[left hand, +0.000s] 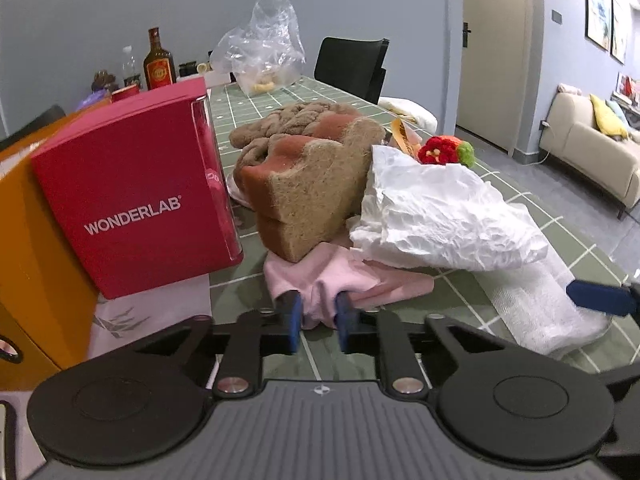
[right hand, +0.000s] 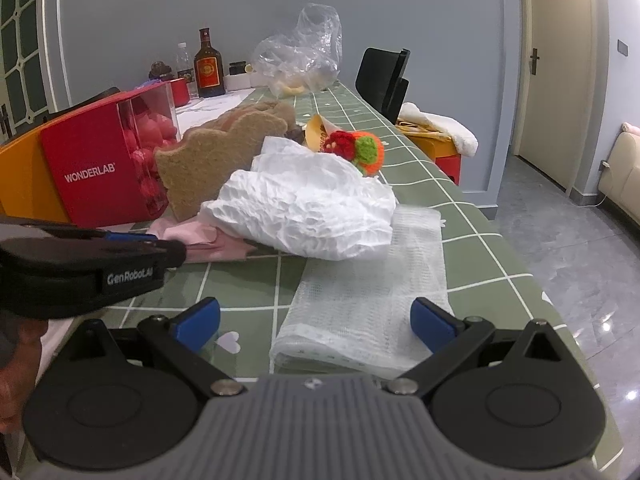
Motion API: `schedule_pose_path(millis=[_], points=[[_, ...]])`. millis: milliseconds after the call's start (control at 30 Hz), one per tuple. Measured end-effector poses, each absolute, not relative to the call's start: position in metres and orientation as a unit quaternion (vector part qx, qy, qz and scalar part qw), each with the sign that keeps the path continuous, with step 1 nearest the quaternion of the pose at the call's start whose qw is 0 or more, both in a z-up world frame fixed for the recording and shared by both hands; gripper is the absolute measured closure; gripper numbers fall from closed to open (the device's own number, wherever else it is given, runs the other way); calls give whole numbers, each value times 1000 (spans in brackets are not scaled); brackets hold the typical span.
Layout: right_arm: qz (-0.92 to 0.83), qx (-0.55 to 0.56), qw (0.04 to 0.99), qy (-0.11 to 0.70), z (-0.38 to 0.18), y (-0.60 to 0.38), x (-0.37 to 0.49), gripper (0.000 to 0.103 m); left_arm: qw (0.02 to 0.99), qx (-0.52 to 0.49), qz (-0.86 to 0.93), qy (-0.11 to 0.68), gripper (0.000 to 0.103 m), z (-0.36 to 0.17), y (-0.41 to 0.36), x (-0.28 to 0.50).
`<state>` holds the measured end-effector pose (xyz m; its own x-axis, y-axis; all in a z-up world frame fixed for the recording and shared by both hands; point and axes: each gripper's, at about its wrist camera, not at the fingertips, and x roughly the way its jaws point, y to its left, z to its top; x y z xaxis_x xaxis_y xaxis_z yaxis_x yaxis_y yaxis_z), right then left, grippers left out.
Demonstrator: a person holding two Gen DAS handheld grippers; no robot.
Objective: Organize soft objects
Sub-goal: 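Close the left gripper on the pink cloth and lift it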
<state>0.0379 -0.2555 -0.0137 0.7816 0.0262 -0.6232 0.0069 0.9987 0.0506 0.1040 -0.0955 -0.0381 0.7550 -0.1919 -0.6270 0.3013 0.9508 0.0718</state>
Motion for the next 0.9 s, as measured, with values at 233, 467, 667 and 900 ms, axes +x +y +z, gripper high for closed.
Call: schedule_pose_path(millis=[233, 467, 667, 900], points=[[9, -14, 941, 337, -14, -244, 38, 7, 938, 104, -119, 307, 98, -41, -75, 74], [7, -4, 942, 336, -13, -248, 38, 6, 938, 98, -133, 305, 98, -40, -51, 50], [7, -2, 942, 337, -13, -247, 39, 6, 941, 104, -126, 297, 83, -37, -44, 44], [3, 13, 942, 335, -12, -249, 40, 5, 950, 81, -156, 260, 19, -32, -45, 46]])
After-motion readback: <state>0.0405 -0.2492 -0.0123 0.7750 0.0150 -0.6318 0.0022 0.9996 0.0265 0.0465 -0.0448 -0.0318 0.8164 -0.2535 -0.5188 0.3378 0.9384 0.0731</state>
